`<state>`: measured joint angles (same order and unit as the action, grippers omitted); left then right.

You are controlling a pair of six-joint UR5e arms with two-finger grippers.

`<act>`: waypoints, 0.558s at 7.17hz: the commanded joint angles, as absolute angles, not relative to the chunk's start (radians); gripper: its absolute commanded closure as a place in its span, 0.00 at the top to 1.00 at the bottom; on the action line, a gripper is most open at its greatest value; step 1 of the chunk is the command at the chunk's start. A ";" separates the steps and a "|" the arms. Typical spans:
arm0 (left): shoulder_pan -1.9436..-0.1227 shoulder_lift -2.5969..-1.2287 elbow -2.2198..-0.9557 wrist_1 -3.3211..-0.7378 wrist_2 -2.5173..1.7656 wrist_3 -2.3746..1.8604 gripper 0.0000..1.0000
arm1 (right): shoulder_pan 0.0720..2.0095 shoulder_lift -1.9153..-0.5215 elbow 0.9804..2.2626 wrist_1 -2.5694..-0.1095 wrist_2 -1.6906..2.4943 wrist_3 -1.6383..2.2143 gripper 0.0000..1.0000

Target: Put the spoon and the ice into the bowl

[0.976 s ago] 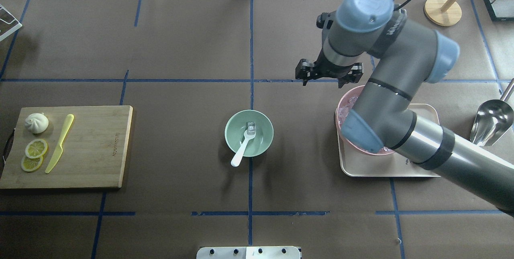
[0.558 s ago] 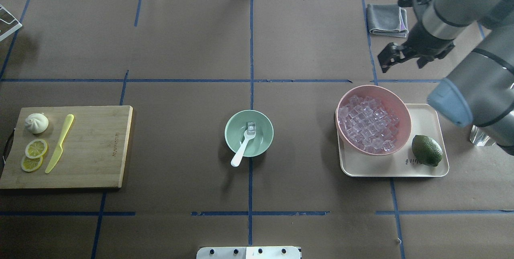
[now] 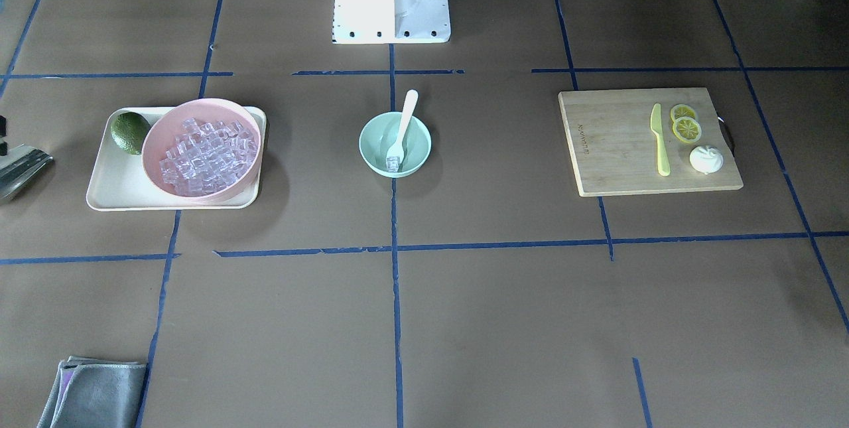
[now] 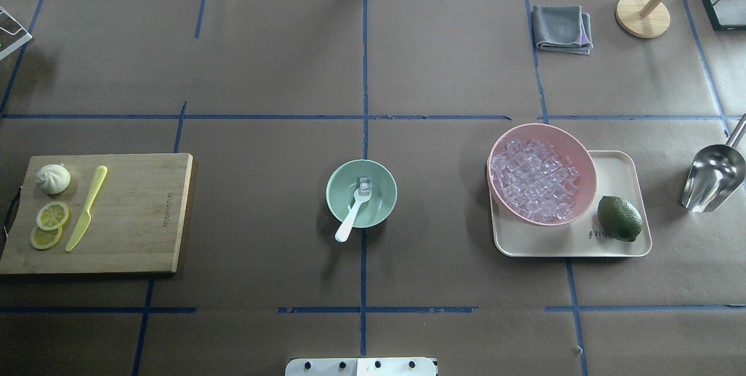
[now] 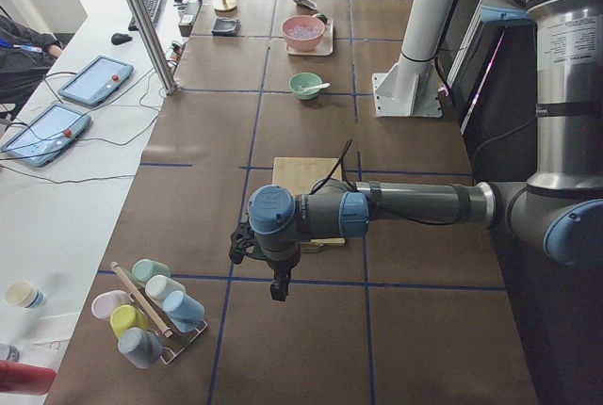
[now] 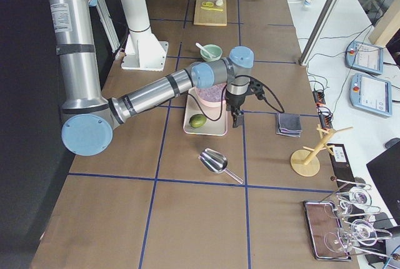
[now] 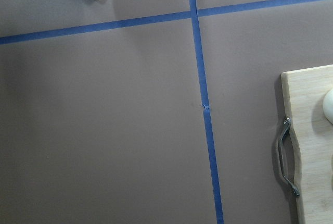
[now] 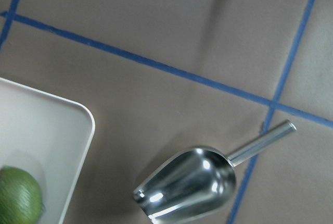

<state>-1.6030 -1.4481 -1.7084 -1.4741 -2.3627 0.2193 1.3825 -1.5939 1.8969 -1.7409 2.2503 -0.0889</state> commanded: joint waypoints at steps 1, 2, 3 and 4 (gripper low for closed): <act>-1.603 -1.448 -1.710 -1.474 -2.364 0.219 1.00 | 1.530 -1.739 1.893 -1.740 2.273 -0.221 0.99; -1.603 -1.447 -1.712 -1.476 -2.365 0.221 1.00 | 1.545 -1.806 1.905 -1.738 2.319 -0.218 0.99; -1.603 -1.447 -1.716 -1.476 -2.365 0.219 1.00 | 1.552 -1.822 1.908 -1.736 2.342 -0.219 0.99; -1.603 -1.445 -1.717 -1.476 -2.364 0.221 1.00 | 1.555 -1.828 1.913 -1.736 2.342 -0.218 0.99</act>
<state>-1.6030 -1.4462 -1.7149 -1.4755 -2.3648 0.2200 1.5456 -1.8076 1.9069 -1.7372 2.3293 -0.2167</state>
